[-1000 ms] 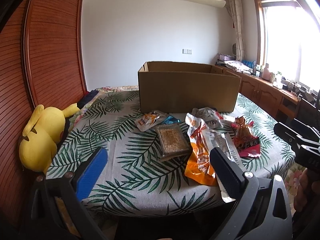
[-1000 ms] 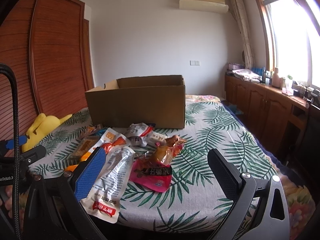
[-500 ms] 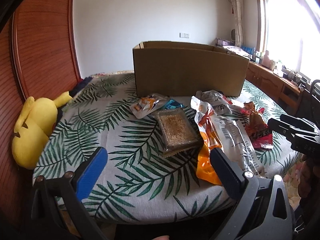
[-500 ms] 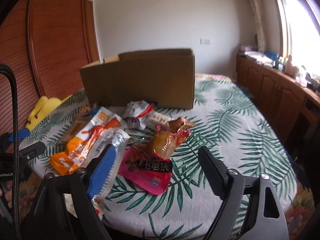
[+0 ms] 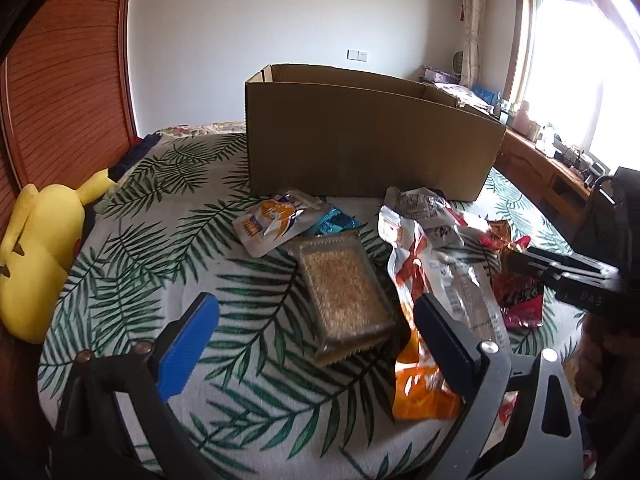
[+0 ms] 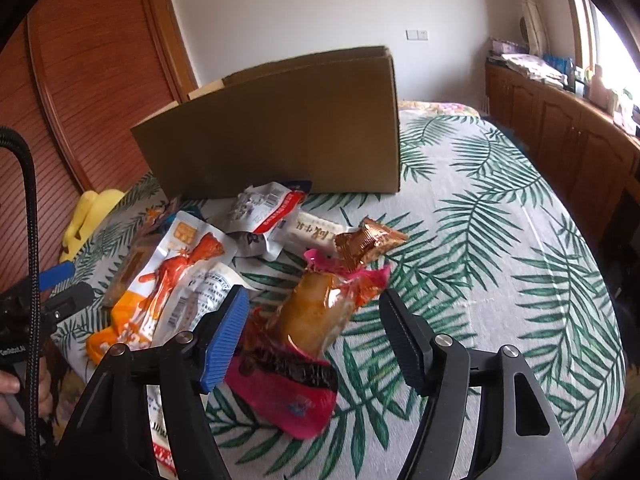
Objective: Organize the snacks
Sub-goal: 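Lower the left tool onto the clear grain-bar packet while the right tool reaches the red sausage packet, then lift the grain-bar packet with left tool while right tool lifts sausage packet toward box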
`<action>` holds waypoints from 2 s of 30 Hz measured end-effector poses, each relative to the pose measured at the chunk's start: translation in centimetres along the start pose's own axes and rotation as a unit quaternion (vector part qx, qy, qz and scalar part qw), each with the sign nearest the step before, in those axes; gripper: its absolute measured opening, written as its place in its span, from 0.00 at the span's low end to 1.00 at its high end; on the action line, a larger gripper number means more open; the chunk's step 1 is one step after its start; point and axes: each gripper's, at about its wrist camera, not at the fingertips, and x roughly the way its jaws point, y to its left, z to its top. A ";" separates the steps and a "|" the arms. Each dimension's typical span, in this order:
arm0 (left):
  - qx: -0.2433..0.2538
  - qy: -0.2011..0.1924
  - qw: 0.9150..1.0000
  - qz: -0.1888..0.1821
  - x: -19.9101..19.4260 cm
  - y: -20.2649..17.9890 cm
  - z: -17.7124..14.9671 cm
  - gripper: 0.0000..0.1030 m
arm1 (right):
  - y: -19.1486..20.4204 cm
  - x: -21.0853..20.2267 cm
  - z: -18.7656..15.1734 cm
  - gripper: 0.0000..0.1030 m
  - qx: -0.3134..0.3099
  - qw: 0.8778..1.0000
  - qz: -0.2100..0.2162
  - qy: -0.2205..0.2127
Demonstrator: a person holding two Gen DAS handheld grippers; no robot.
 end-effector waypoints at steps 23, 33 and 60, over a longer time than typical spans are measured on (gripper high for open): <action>0.007 0.079 0.997 0.015 5.9 -0.6 2.3 0.81 | 0.1 2.4 0.1 0.64 -0.023 0.999 -0.027 0.023; 0.019 0.090 0.996 0.010 7.1 -0.8 2.6 0.67 | 0.2 2.4 -0.1 0.64 -0.028 0.999 -0.034 0.019; 0.006 0.044 0.998 -0.037 3.5 -0.1 2.6 0.43 | -0.5 0.8 0.5 0.39 -0.051 0.998 -0.028 0.034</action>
